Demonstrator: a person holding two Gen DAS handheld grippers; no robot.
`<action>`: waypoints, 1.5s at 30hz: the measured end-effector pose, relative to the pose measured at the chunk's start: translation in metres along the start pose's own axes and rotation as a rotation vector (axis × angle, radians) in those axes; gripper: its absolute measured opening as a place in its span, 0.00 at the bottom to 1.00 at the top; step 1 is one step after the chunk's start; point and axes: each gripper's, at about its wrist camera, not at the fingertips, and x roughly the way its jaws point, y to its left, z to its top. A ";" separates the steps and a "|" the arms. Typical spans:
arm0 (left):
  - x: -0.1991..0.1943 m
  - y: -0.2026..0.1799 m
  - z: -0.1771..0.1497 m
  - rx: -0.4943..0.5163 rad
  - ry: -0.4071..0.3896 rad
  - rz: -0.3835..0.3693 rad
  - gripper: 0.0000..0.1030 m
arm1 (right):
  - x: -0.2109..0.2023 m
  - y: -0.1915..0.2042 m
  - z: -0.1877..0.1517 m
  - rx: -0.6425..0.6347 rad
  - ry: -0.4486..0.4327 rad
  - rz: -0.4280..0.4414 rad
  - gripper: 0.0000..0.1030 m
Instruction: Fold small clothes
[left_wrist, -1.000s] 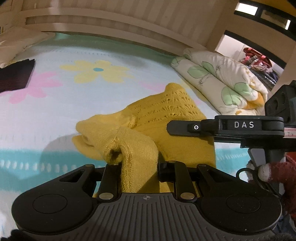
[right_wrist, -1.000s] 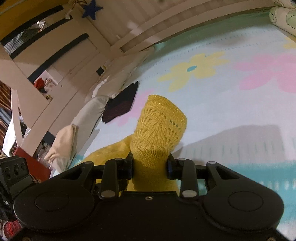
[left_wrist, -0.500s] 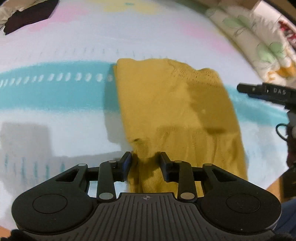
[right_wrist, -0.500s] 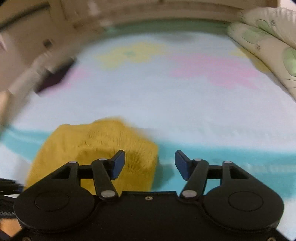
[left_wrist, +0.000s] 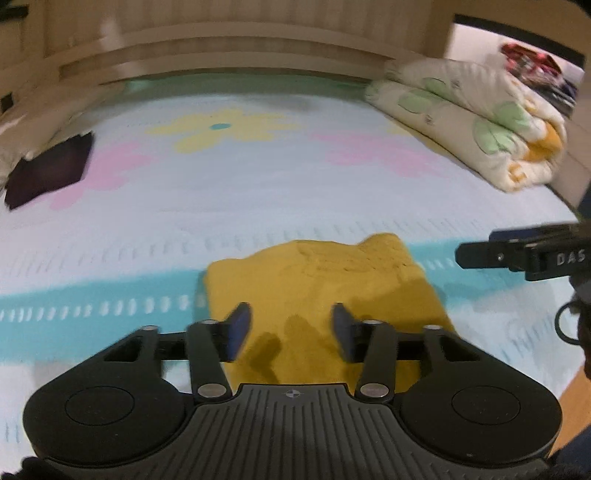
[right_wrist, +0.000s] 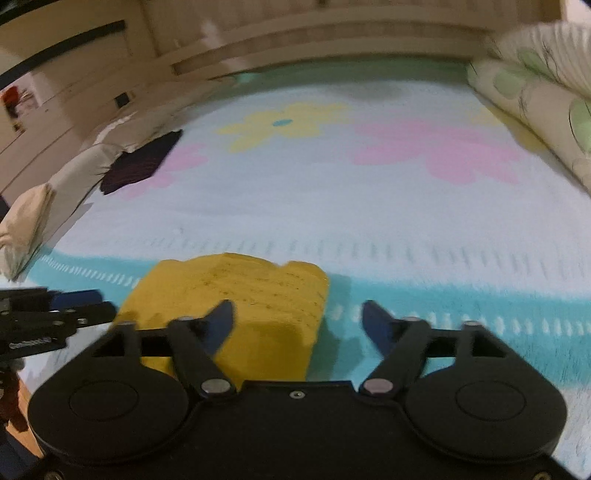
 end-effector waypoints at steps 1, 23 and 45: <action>-0.002 -0.002 -0.002 0.008 -0.007 0.003 0.67 | -0.003 0.003 -0.002 -0.007 -0.009 0.000 0.95; -0.033 -0.015 -0.055 -0.186 0.036 0.088 0.90 | -0.053 0.032 -0.078 0.041 -0.030 -0.145 1.00; -0.079 -0.058 -0.090 -0.126 -0.035 0.294 0.88 | -0.085 0.061 -0.116 0.063 -0.091 -0.165 1.00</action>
